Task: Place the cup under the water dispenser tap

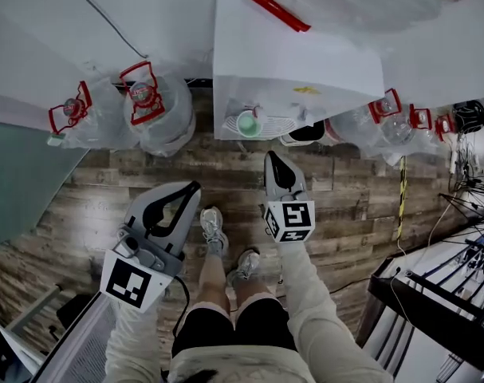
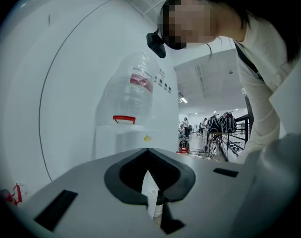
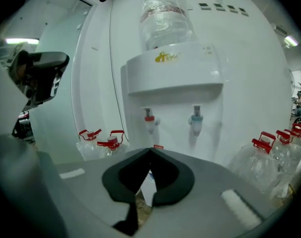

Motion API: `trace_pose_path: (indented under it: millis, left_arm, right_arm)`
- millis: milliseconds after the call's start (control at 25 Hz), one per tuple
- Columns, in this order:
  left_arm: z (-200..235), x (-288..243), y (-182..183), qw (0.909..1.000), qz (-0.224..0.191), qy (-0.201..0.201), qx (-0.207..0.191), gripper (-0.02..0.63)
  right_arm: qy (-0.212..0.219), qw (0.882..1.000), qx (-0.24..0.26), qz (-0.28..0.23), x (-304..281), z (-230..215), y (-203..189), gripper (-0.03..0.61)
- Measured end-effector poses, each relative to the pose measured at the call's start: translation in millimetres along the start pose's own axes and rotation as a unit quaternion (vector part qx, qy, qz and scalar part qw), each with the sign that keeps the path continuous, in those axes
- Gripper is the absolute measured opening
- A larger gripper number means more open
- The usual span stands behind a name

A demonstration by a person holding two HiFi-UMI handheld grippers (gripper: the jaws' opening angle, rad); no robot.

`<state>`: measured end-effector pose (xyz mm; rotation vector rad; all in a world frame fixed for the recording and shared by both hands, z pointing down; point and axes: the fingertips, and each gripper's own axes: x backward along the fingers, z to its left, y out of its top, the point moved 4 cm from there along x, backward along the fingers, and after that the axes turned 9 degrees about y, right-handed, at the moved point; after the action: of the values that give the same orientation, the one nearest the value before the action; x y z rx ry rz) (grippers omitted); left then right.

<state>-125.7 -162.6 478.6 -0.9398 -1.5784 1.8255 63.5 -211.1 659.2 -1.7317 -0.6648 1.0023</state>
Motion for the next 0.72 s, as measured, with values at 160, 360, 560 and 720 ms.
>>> trace_pose_path:
  millis: [160, 360, 560, 720]
  left_arm:
    - [-13.4, 7.4, 20.2, 1.0, 0.003, 0.003, 0.0, 0.005]
    - [-26.5, 15.4, 47.3, 0.9998, -0.004, 0.017, 0.002, 0.005]
    - [-36.4, 24.5, 73.2, 0.9994, -0.011, 0.033, -0.004, 0.005]
    - [-48.2, 32.3, 92.1, 0.9993, -0.016, 0.031, -0.011, 0.005]
  right_arm:
    - [0.01, 1.0, 0.008, -0.014, 31.9, 9.8, 35.2, 0.009]
    - [0.006, 0.999, 0.003, -0.035, 72.8, 14.3, 76.7, 0.009]
    - [0.005, 0.999, 0.004, -0.048, 106.8, 21.9, 109.9, 0.009]
    - [0.012, 0.998, 0.008, -0.054, 130.6, 29.4, 136.1, 0.009]
